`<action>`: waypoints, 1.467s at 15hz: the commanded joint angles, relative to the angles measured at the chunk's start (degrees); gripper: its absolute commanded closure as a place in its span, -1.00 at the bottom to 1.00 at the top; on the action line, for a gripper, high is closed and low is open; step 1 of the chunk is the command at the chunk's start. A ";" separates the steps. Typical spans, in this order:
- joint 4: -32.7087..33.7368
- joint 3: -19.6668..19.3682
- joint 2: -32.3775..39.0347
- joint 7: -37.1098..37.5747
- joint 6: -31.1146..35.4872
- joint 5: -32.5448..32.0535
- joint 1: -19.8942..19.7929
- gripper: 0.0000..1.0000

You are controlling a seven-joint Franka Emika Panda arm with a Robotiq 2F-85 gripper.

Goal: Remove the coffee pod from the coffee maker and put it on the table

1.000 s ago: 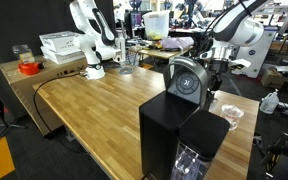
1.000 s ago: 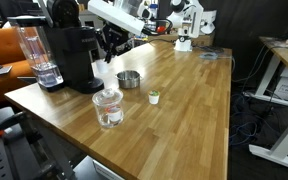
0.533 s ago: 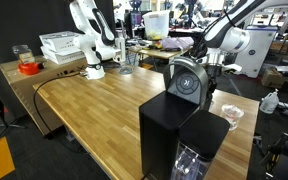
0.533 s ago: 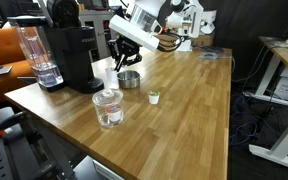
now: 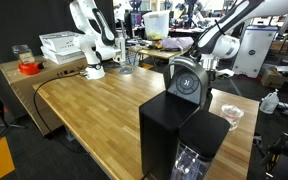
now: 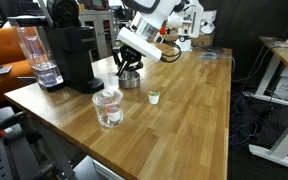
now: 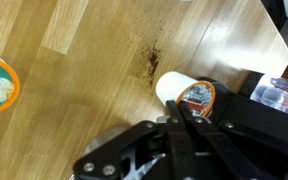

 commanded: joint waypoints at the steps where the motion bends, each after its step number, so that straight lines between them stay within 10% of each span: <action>1: 1.28 1.76 1.60 -0.75 -0.96 -0.86 -1.68 0.98; 16: -3.31 4.91 4.86 -4.19 11.56 0.88 -3.40 0.98; 17: -3.60 5.13 4.76 -4.23 11.87 0.84 -3.70 0.54; 22: -5.85 5.89 1.77 -3.15 11.23 -0.16 -3.07 -0.17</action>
